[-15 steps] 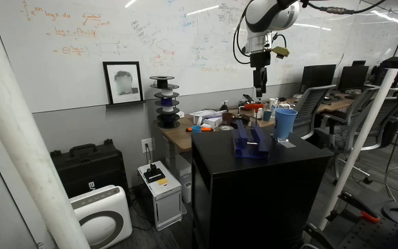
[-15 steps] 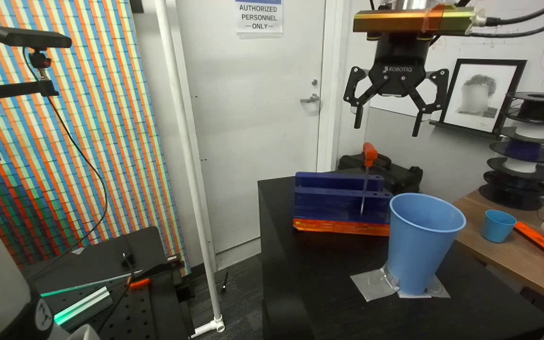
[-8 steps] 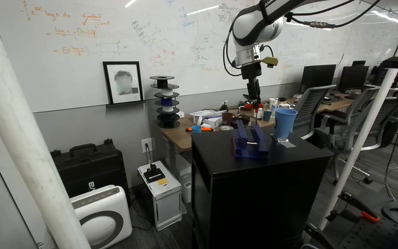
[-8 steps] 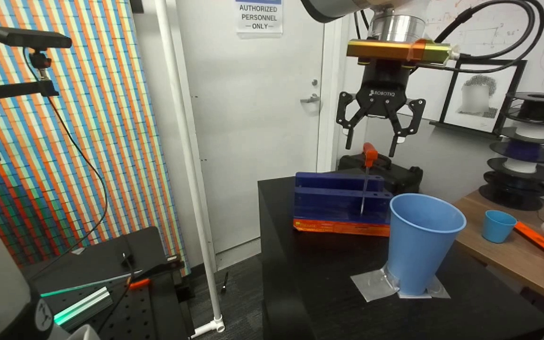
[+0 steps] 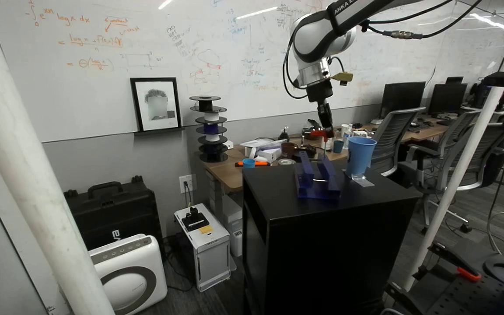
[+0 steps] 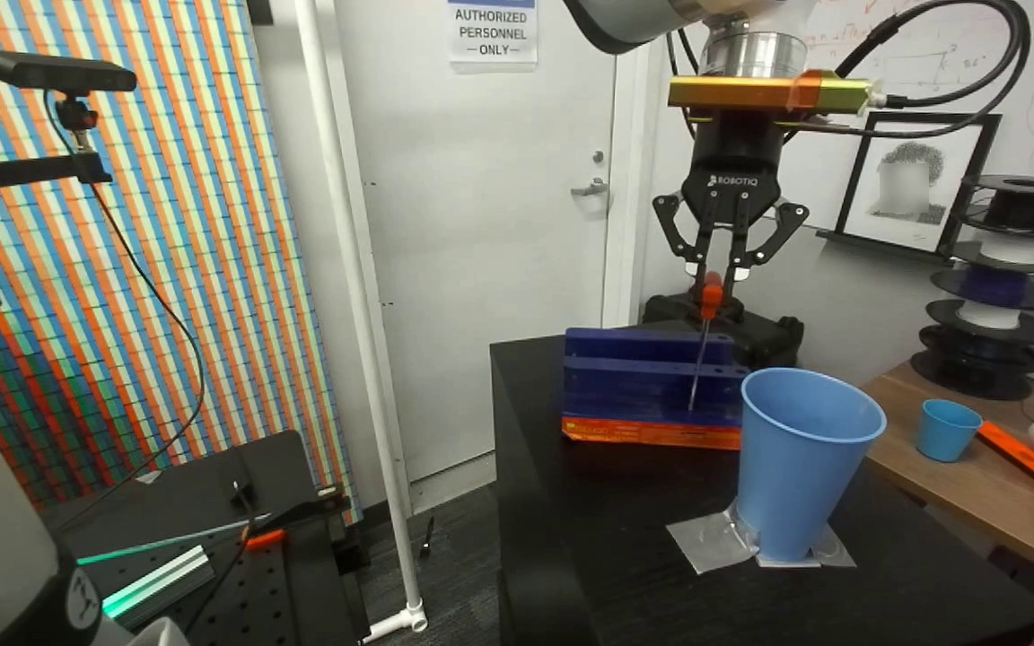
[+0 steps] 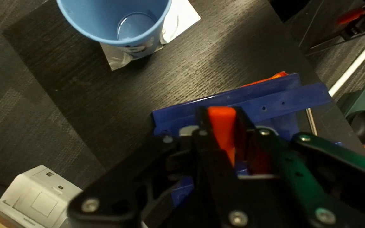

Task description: Put the orange wrench inside the blue cup on top of the right side of the black cabinet

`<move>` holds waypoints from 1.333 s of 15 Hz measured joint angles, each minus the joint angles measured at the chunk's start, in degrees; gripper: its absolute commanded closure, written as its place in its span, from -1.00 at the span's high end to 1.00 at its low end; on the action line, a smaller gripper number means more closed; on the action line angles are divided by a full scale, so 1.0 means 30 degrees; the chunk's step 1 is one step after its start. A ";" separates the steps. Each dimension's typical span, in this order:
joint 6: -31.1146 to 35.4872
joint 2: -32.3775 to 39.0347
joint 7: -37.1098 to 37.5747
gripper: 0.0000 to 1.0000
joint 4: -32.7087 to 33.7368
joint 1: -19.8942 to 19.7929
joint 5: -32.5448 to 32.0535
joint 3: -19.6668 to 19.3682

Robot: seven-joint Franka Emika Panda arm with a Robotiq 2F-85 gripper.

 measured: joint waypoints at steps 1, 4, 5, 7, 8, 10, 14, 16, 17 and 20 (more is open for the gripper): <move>0.0000 -0.0001 -0.0089 -0.76 0.0010 -0.0001 -0.0157 0.0000; -0.0036 -0.0006 -0.0348 -0.76 0.0088 -0.0011 -0.0444 0.0000; -0.0062 -0.0023 -0.0411 -0.76 0.0149 -0.0011 -0.0494 -0.0001; -0.0174 -0.0152 -0.0515 -0.76 0.0315 -0.0004 -0.0566 0.0008; -0.0269 -0.0298 -0.0552 -0.76 0.0391 0.0005 -0.0592 0.0028; -0.0606 -0.0806 -0.0652 -0.76 0.0509 0.0028 -0.0596 0.0100; -0.1339 -0.2440 -0.0752 -0.77 0.0596 0.0124 -0.0599 0.0226; -0.1842 -0.3459 -0.0633 -0.77 0.0622 0.0160 -0.0599 0.0231; -0.2236 -0.3969 -0.0470 -0.78 0.0633 0.0157 -0.0599 0.0206; -0.3528 -0.5307 0.0140 -0.78 0.0642 0.0074 -0.0600 -0.0079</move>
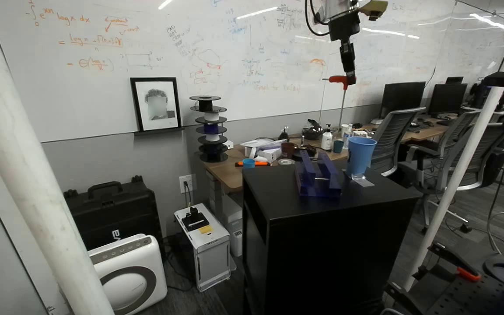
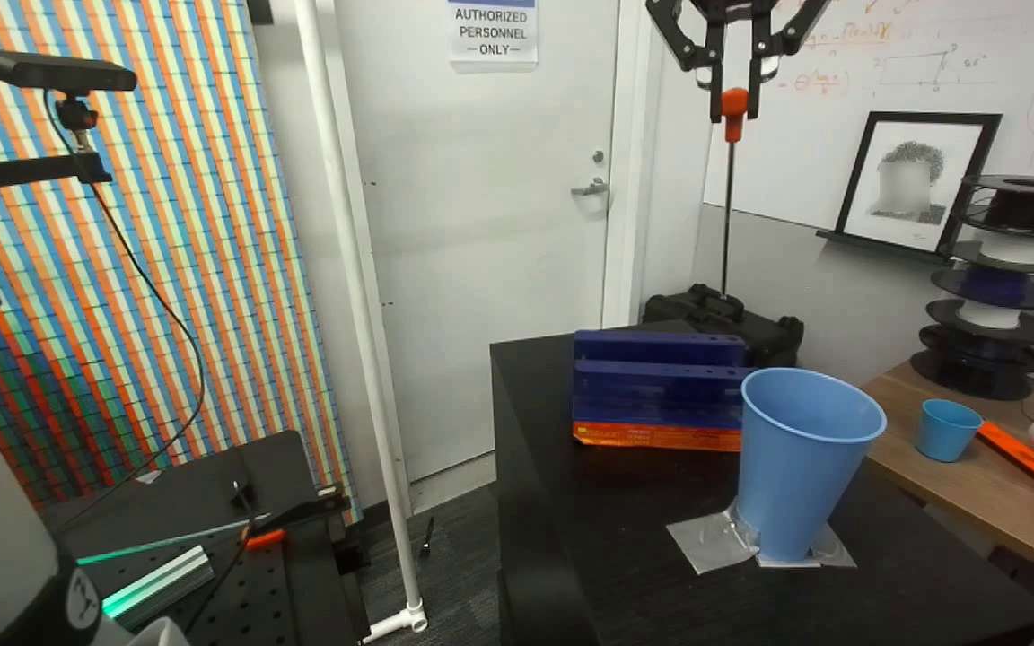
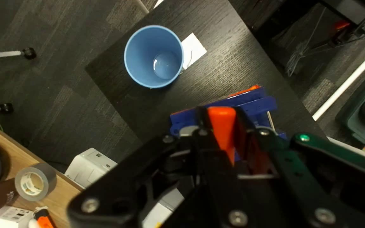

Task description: Put the orange wrench inside the blue cup on top of the right side of the black cabinet

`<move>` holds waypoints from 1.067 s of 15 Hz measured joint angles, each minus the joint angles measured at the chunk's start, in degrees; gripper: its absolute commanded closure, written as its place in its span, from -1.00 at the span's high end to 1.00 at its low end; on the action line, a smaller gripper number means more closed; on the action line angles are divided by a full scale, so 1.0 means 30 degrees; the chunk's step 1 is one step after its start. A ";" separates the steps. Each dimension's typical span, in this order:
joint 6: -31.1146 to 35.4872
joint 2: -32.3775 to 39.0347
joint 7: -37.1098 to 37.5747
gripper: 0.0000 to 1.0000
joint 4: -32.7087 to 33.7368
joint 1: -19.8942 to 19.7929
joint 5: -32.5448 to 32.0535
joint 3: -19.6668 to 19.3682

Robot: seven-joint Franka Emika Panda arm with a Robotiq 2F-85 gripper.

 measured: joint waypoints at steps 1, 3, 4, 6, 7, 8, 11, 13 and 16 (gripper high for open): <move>-0.0413 -0.0353 0.0234 -0.77 -0.0002 -0.0072 -0.0001 -0.0156; -0.0786 -0.0874 0.0789 -0.77 -0.0026 -0.0268 -0.0101 -0.0535; -0.0791 -0.1020 0.1025 -0.77 -0.0059 -0.0386 -0.0180 -0.0714; -0.0788 -0.1066 0.1387 -0.77 -0.0099 -0.0609 -0.0222 -0.1052; -0.0787 -0.1003 0.1480 -0.77 -0.0149 -0.0716 -0.0222 -0.1186; -0.0783 -0.0880 0.1546 -0.77 -0.0201 -0.0809 -0.0222 -0.1309; -0.0753 -0.0169 0.1574 -0.77 -0.0315 -0.1044 -0.0219 -0.1529; -0.0720 0.0460 0.1594 -0.77 -0.0345 -0.1165 -0.0219 -0.1590; -0.0576 0.1442 0.1602 -0.77 -0.0352 -0.1375 -0.0219 -0.1622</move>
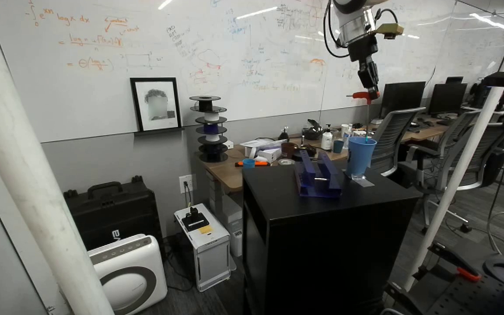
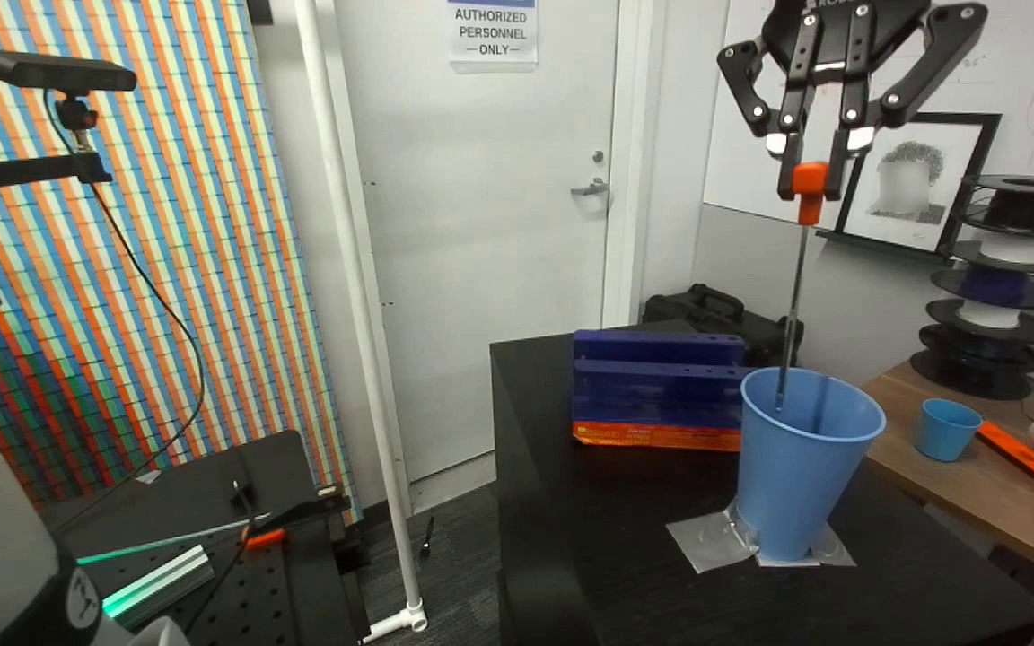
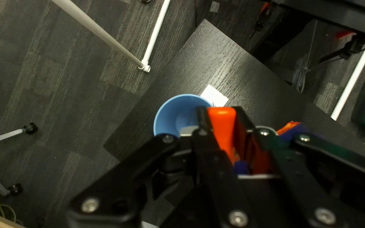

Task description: Put the orange wrench inside the blue cup on top of the right side of the black cabinet

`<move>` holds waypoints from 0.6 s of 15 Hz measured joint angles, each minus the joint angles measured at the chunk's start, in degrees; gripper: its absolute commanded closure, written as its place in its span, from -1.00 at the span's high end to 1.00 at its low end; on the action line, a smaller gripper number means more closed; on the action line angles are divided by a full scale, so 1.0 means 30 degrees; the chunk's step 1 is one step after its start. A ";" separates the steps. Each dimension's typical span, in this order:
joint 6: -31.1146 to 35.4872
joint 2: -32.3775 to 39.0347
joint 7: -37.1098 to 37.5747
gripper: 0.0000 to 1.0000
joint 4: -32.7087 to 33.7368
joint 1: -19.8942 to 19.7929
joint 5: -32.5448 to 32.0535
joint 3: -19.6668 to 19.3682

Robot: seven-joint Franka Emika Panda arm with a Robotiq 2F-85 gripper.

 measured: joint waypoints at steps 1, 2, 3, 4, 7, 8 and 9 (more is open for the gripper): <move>0.0104 0.0323 0.0000 -0.77 0.0000 -0.0082 0.0000 0.0000; 0.0185 0.0620 -0.0001 -0.77 0.0002 -0.0151 0.0002 -0.0001; 0.0285 0.0931 -0.0001 -0.77 0.0004 -0.0222 0.0008 -0.0001; 0.0371 0.1215 -0.0001 -0.77 0.0006 -0.0282 0.0008 -0.0001; 0.0530 0.1995 0.0000 -0.76 0.0007 -0.0453 0.0008 -0.0002; 0.0605 0.2210 -0.0001 -0.63 -0.0002 -0.0519 0.0008 -0.0003; 0.0768 0.2427 0.0000 -0.08 -0.0016 -0.0593 0.0008 -0.0005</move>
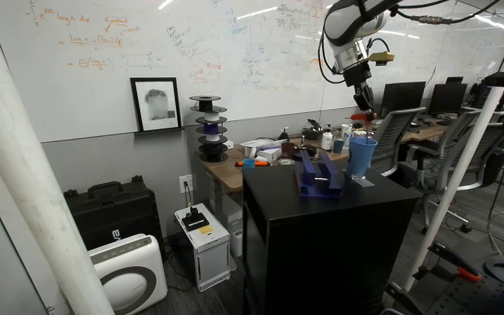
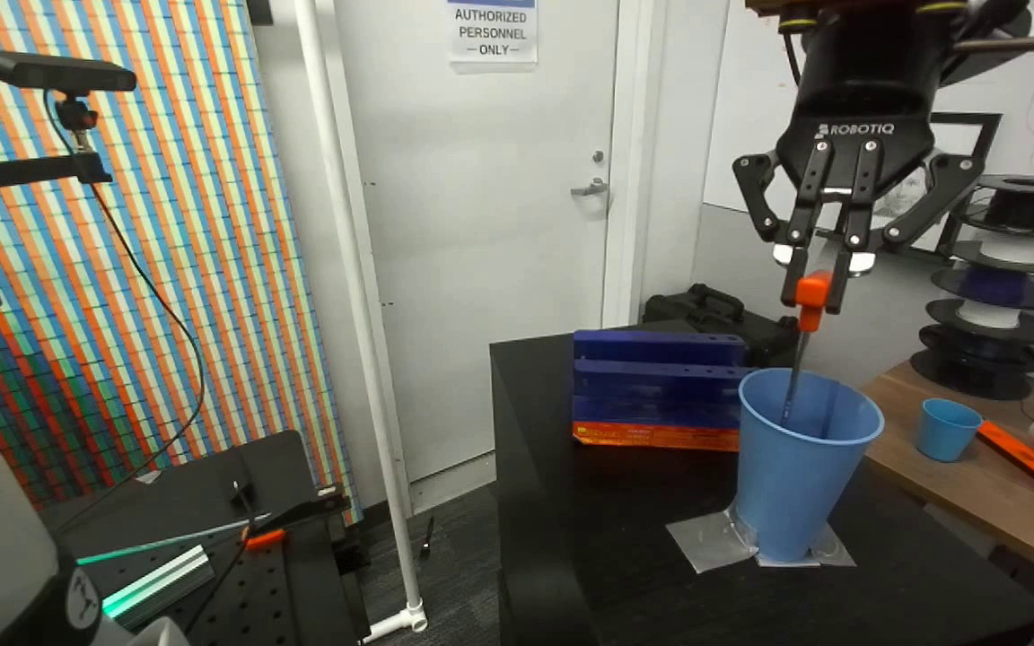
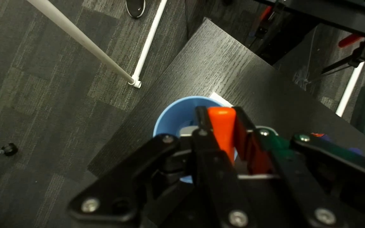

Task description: Put the orange wrench inside the blue cup on top of the right side of the black cabinet

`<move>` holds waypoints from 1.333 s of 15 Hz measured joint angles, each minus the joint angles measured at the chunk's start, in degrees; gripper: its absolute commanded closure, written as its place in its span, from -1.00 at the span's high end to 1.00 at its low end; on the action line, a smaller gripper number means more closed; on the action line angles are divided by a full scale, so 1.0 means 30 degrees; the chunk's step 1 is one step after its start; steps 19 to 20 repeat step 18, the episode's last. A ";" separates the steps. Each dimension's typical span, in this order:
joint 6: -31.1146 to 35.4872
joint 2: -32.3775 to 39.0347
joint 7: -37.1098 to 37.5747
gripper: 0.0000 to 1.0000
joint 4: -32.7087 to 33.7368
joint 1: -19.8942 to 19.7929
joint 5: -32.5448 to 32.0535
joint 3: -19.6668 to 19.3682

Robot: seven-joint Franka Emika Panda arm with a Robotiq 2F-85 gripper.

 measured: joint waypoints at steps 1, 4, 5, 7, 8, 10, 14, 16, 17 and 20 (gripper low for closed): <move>0.0141 0.0186 0.0000 -0.07 -0.0006 -0.0064 0.0000 -0.0001; 0.0307 0.0352 0.0042 0.35 -0.0025 -0.0131 -0.0001 -0.0001; 0.0308 0.0221 0.0155 0.54 -0.0028 -0.0119 -0.0001 0.0009; 0.0310 -0.0528 0.0587 0.80 -0.0137 -0.0018 -0.0001 0.0061; 0.0352 -0.1205 0.0896 0.97 -0.0325 0.0058 0.0000 0.0121; 0.0444 -0.3042 0.1956 1.00 -0.0947 0.0238 0.0350 0.0256; 0.0229 -0.7210 0.4481 1.00 -0.2779 0.0415 0.2020 0.0239; 0.0039 -0.9118 0.5636 1.00 -0.3865 0.0395 0.3080 -0.0066; 0.0037 -0.9888 0.5915 1.00 -0.4396 0.0383 0.3399 -0.0260; 0.0037 -1.0435 0.6041 1.00 -0.4820 0.0379 0.3493 -0.0402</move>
